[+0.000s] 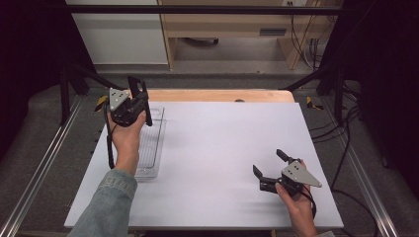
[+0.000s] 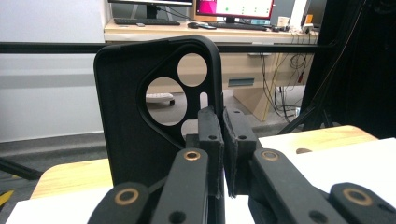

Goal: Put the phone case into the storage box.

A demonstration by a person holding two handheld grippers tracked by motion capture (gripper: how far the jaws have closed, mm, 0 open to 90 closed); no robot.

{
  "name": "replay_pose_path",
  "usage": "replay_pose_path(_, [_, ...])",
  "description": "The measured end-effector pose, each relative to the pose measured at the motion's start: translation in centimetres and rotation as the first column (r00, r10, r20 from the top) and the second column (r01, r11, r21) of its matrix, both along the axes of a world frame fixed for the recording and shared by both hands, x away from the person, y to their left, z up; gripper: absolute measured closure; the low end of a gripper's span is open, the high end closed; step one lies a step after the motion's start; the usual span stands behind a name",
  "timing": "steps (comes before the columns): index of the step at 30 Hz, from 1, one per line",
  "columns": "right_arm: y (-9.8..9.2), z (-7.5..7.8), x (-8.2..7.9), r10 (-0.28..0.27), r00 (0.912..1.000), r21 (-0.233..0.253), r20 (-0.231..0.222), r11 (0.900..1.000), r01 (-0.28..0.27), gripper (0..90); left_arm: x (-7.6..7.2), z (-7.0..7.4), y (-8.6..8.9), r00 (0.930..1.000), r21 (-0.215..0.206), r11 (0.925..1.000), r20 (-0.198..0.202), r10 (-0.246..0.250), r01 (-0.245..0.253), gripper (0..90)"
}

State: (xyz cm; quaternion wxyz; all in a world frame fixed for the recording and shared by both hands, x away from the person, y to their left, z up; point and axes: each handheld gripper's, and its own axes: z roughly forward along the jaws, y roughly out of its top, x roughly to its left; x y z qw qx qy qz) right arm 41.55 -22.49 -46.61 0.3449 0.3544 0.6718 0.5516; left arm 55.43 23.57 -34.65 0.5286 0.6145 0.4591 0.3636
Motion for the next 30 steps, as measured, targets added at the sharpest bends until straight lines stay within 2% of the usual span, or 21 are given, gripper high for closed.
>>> replay_pose_path(5, [0.0, 0.0, 0.0, 0.002, 1.0, -0.001, -0.002, 1.0, -0.002, 4.3, 0.4, -0.4, 0.1, 1.0, -0.009, 1.0, -0.009, 0.002, -0.002, 86.5])
replay_pose_path(12, [0.0, 0.0, 0.0, 0.002, 1.0, -0.002, -0.002, 1.0, -0.002, 4.3, 1.0, -0.8, -0.2, 0.9999, -0.001, 1.0, -0.016, -0.004, 0.004, 86.5])
replay_pose_path(22, [-0.1, -0.1, 0.1, 0.0, 1.0, -0.003, -0.002, 1.0, 0.0, 4.3, 2.9, -1.6, 0.1, 0.9992, 0.006, 0.9998, -0.035, 0.02, -0.019, 86.5])
replay_pose_path(25, [-0.1, -0.1, 0.1, -0.001, 1.0, -0.003, -0.002, 1.0, 0.001, 4.3, 3.3, -1.7, 0.1, 0.999, -0.005, 0.9996, -0.037, 0.026, -0.026, 86.5])
replay_pose_path(30, [-0.1, -0.1, 0.1, 0.003, 1.0, -0.004, -0.001, 1.0, -0.003, 4.3, 3.6, -1.9, 0.3, 0.9982, 0.016, 0.9992, -0.047, 0.038, -0.037, 86.5])
